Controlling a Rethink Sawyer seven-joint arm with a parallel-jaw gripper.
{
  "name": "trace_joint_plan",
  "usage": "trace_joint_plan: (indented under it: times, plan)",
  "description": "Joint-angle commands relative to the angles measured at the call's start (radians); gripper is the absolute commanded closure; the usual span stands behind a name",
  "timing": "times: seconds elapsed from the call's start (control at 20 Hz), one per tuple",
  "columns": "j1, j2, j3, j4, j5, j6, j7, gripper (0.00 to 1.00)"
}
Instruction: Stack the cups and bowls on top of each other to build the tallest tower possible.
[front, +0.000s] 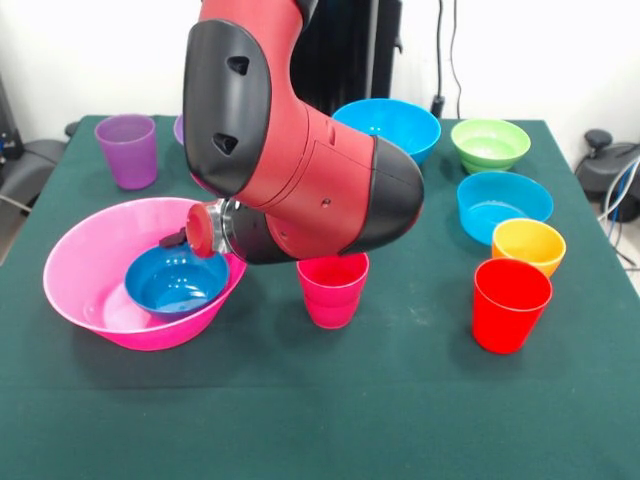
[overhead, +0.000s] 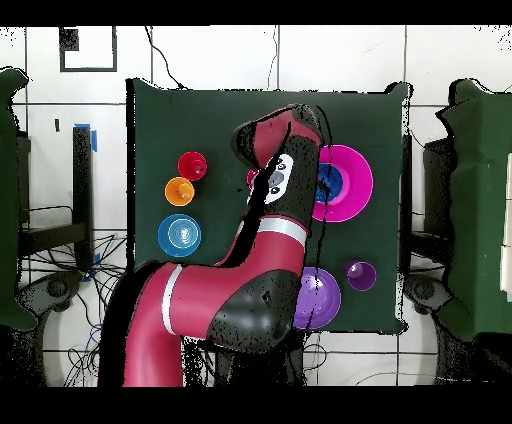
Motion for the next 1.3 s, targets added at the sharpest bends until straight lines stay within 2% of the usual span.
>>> trace_joint_plan:
  times: [0.05,0.55,0.75,0.95,1.3]
  plan:
    - [0.012,-0.003,0.100,-0.044,-0.011,0.006,-0.162,0.00]
    - [0.045,-0.051,0.110,-0.078,0.034,0.123,-0.164,0.00]
    - [0.040,-0.052,0.118,-0.118,0.056,0.157,-0.127,0.00]
    - [0.044,-0.060,0.124,-0.129,0.067,0.187,-0.161,0.00]
    - [0.038,-0.078,0.126,-0.109,0.079,0.174,-0.149,0.00]
